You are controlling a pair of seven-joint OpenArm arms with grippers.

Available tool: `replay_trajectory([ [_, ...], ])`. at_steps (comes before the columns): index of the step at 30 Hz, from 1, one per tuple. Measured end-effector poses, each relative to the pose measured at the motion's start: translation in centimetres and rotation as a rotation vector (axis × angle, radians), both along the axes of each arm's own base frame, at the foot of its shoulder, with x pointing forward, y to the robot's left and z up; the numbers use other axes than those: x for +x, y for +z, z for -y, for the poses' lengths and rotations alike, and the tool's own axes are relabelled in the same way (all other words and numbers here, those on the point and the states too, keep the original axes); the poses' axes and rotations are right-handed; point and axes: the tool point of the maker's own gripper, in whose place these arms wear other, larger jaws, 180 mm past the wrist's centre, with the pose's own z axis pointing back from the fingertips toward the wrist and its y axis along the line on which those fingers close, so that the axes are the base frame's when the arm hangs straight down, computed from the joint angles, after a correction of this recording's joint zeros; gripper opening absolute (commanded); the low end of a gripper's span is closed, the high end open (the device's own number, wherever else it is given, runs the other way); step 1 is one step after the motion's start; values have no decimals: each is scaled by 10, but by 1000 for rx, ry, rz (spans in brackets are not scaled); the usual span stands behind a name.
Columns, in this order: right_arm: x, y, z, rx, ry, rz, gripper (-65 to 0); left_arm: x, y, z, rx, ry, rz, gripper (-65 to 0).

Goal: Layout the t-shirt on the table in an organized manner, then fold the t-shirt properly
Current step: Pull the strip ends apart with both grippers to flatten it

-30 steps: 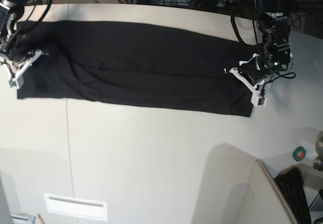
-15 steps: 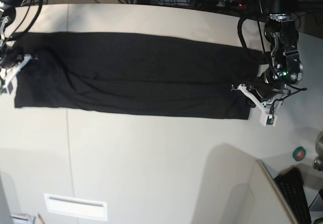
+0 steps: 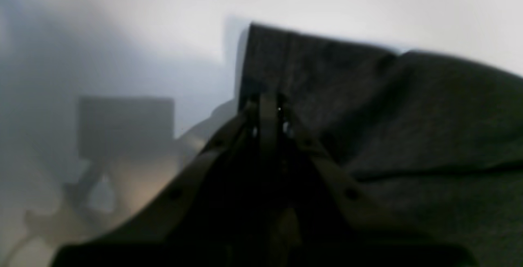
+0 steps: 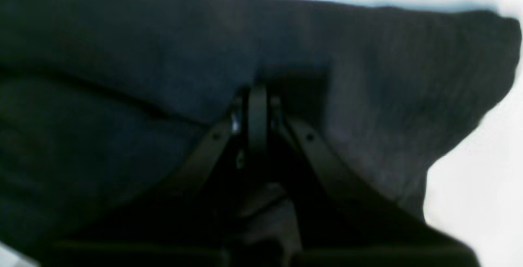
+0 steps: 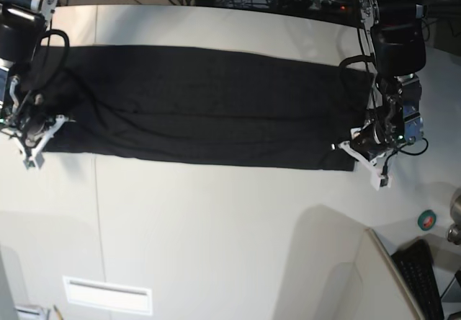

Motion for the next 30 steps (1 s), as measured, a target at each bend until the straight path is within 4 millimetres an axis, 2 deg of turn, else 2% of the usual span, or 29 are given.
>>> replay_trajectory([
  [4,1,-2,20,-31,-95,31,-650,5,1,-11,5,19,15,-650],
  [7,1,-1,20,-36,-98,38,-650,10,8,-19,26,28,25,-650],
  [9,-1,3,21,-65,-83,31,-650,18,26,-22,59,12,76,-650],
  [12,-2,24,19,-113,-52,113,-650,26,52,-17,84,-22,154,-650],
  [18,4,77,-2,-168,-7,291,-650,-11,55,-4,104,-138,119,-650],
  [20,-4,82,-5,-186,3,299,-650,-25,65,-22,114,-79,150,-650],
  [21,-9,83,-5,-190,9,297,-650,-31,72,-33,127,-53,166,-612],
  [23,-21,77,-3,-199,12,269,-650,-40,85,-52,150,7,201,-351],
  [25,-27,73,-4,-197,14,250,-650,-49,84,-61,156,37,198,-125],
  [27,-26,74,-6,-193,18,257,-650,-49,76,-48,92,21,197,-16],
  [30,-28,67,-10,-177,11,248,-650,-53,56,-16,-88,-49,194,0],
])
